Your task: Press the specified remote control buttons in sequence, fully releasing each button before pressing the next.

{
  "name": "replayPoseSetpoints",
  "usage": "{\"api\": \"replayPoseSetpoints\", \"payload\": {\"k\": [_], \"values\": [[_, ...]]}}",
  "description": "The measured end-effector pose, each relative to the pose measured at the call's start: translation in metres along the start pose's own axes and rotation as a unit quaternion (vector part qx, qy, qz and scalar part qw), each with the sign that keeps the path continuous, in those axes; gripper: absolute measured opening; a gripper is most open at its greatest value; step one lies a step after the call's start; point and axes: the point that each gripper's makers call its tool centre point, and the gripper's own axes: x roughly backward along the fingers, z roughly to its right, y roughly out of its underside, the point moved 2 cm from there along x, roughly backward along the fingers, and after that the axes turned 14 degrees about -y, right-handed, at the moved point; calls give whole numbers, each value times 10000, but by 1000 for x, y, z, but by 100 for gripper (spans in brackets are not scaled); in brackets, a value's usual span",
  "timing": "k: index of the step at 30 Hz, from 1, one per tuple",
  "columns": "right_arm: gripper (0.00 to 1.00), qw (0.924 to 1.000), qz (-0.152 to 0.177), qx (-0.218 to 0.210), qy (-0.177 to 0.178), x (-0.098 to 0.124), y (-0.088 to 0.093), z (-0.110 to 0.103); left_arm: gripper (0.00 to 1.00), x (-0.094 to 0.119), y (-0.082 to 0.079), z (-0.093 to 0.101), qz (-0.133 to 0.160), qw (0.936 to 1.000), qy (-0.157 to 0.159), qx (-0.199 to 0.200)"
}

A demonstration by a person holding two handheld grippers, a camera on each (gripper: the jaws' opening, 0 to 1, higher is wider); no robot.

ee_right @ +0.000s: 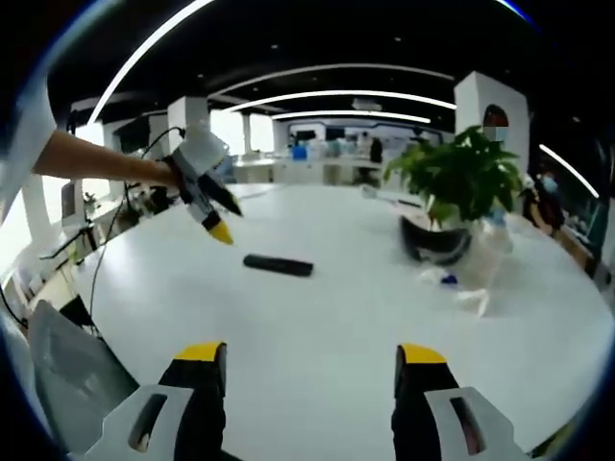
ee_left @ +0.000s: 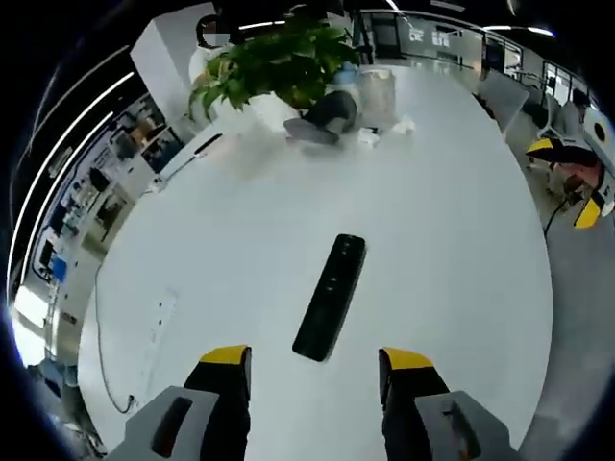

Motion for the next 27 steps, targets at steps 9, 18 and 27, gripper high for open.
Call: {"api": "replayPoseSetpoints", "payload": {"k": [9,18,27], "values": [[70,10000,-90,-4,39,-2,2,0,52,-23,0,15,-208,9962,824,-200],[70,9999,-111,-15,83,-3,2,2,52,-48,9,17,-612,9912,1135,-287],[70,10000,7,-33,82,-1,-1,1,46,-67,19,8,-903,9888,1074,-515]]}}
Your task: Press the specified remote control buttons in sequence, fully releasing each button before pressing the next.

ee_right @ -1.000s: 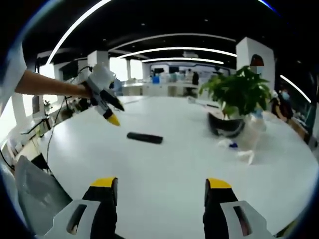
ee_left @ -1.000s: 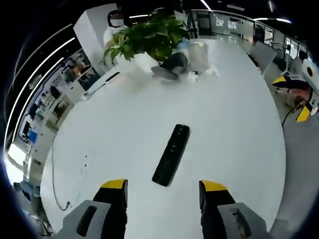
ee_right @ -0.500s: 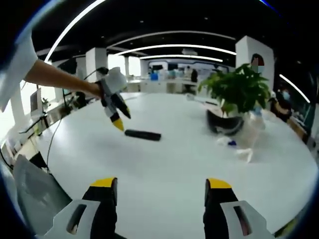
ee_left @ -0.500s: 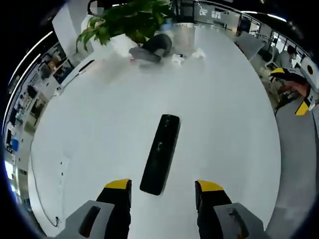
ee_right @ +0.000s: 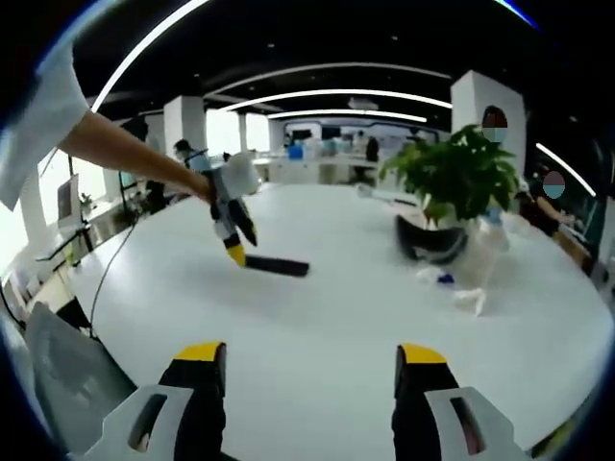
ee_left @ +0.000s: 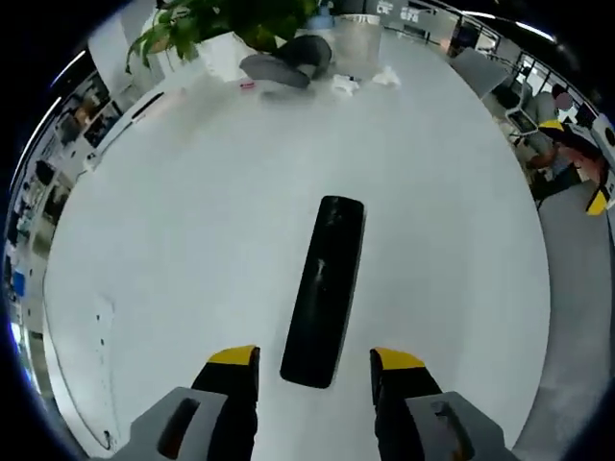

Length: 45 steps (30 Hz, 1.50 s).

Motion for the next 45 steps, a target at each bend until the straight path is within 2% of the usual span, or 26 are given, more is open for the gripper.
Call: {"api": "replayPoseSetpoints", "payload": {"k": [3,10,11,12,13,23,30,34,36,40,42,45], "values": [[70,10000,0,8,-20,0,0,-1,46,-6,1,0,-75,9999,131,81],[69,10000,44,-6,-12,0,-1,-1,46,-18,-2,1,-119,9998,131,-101],[69,10000,34,-2,-13,0,-1,-1,47,-23,1,6,-248,9993,167,-228],[69,10000,41,3,-12,0,-1,-1,46,-20,-4,5,-123,9983,288,-488],[69,10000,51,-1,-10,0,-1,-1,46,-20,-1,1,-278,9991,184,-267],[67,9999,76,11,-67,0,-3,-3,47,-18,0,5,-185,9993,129,-315],[67,9998,197,-50,-54,3,-5,-1,46,-19,-3,7,-512,9976,171,-445],[67,9994,317,-148,-62,5,-7,1,46,-18,-2,7,-500,9974,177,-478],[67,9994,309,-154,-62,5,-6,0,45,-17,0,7,-402,9977,193,-504],[69,9991,388,-173,-72,6,-9,0,41,-17,0,11,-388,9978,179,-505],[69,9982,542,-216,-117,8,-13,-1,38,-16,0,15,-435,9976,155,-523],[69,9987,441,-234,-135,6,-10,-2,34,-15,0,17,-475,9973,129,-548]]}}
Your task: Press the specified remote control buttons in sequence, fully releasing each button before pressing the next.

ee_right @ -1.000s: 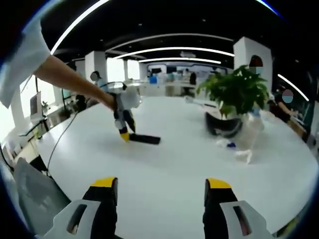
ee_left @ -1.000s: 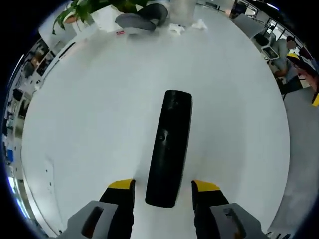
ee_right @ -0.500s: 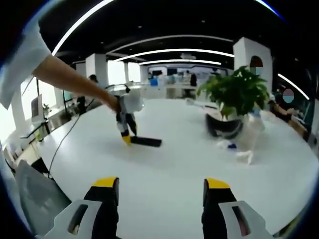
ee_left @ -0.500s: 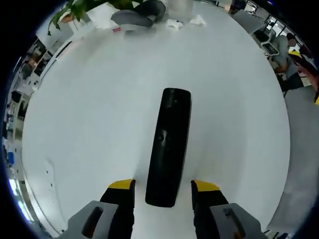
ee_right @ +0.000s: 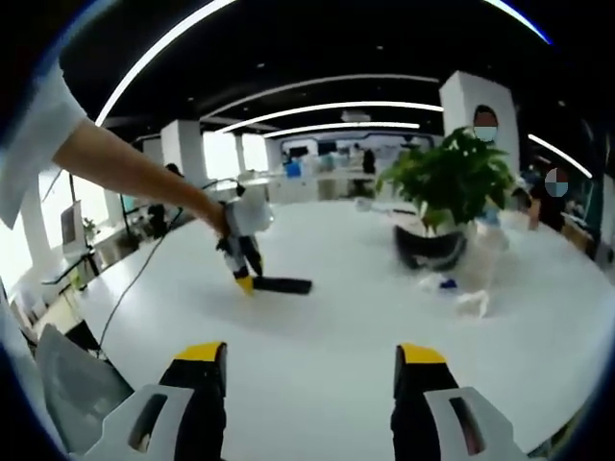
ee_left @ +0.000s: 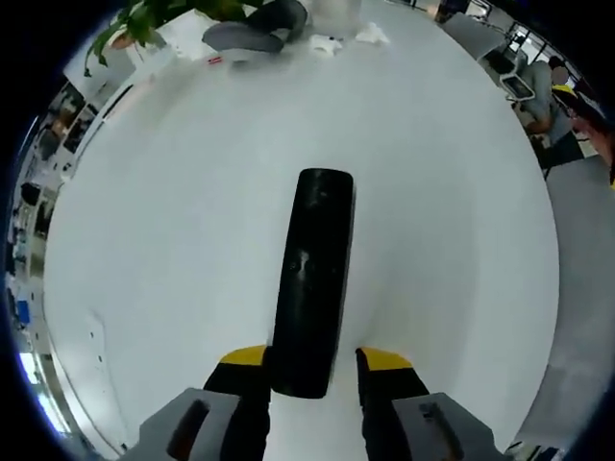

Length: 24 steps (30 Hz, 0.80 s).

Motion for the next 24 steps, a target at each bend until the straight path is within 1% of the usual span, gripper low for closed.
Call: {"api": "replayPoseSetpoints", "payload": {"k": [5,8,10,12,15,21,24], "values": [[69,10000,22,-15,-32,0,-1,-1,30,0,0,0,-98,9999,-18,57],[69,10000,38,-14,-49,0,-1,-2,26,2,-1,6,-308,9995,-51,5],[69,10000,45,-2,-39,0,-2,-1,24,2,-2,9,-373,9991,-104,-144],[69,10000,65,-15,-32,1,-2,0,24,2,-3,9,-453,9989,-144,-48],[68,10000,66,-5,-31,2,-2,0,23,2,-2,10,-469,9988,-166,-13],[68,9999,95,-23,-50,2,-2,1,23,4,0,11,-294,9993,-167,179],[68,9999,108,-35,-37,3,-2,2,23,4,0,15,-351,9989,-173,247]]}}
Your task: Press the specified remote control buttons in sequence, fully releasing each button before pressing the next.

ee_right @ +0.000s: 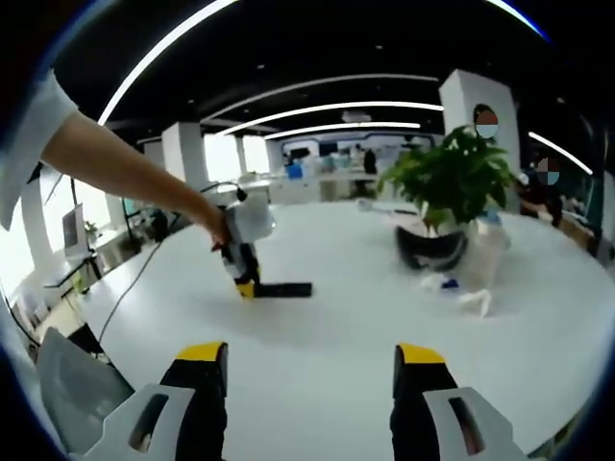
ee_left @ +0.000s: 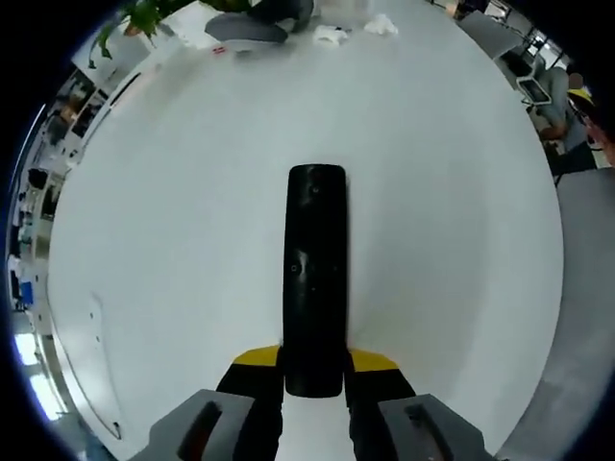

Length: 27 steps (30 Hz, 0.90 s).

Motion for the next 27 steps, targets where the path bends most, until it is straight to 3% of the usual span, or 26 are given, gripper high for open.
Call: {"api": "replayPoseSetpoints", "payload": {"k": [11,17,27], "values": [[68,10000,14,71,10,1,-1,0,23,5,8,14,186,9996,20,194],[68,10000,3,83,7,1,0,0,23,5,9,18,185,9992,-17,342],[67,9999,-43,118,13,0,1,0,23,7,9,27,15,9997,-16,250]]}}
